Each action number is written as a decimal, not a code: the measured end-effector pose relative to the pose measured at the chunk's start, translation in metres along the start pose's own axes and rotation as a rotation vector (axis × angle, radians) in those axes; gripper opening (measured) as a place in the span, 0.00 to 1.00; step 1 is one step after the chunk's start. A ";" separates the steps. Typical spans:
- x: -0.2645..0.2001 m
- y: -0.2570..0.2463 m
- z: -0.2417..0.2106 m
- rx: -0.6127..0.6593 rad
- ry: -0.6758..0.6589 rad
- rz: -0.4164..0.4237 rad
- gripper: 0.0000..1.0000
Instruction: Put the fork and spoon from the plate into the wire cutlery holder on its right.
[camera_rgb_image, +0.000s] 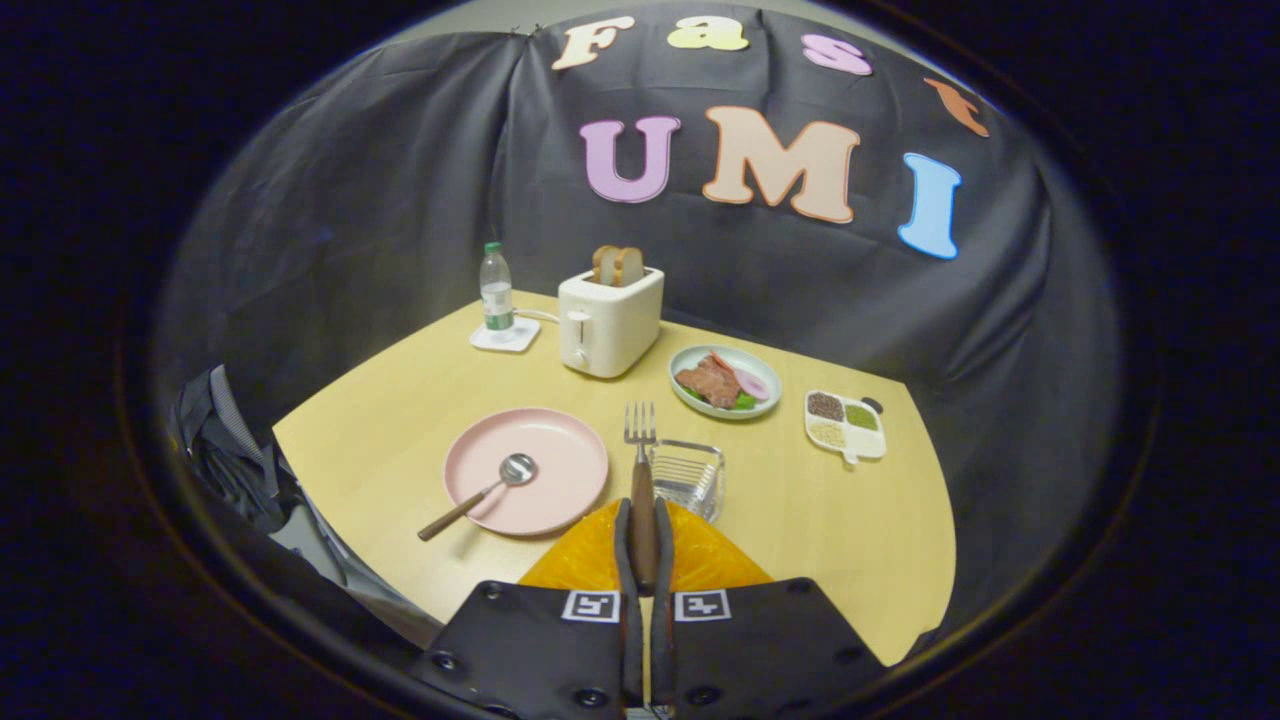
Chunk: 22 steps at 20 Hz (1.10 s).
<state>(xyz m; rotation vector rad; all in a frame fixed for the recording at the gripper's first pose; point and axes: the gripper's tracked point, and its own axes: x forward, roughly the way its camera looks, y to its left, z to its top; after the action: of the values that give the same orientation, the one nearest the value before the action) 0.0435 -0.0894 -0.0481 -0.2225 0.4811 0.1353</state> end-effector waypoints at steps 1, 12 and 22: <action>0.001 -0.008 -0.006 -0.002 0.035 -0.006 0.06; 0.034 -0.024 -0.045 0.027 0.269 -0.004 0.07; 0.037 -0.019 -0.032 0.102 0.225 -0.031 0.71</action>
<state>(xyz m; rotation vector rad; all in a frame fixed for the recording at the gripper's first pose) 0.0653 -0.1131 -0.0903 -0.1451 0.7061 0.0555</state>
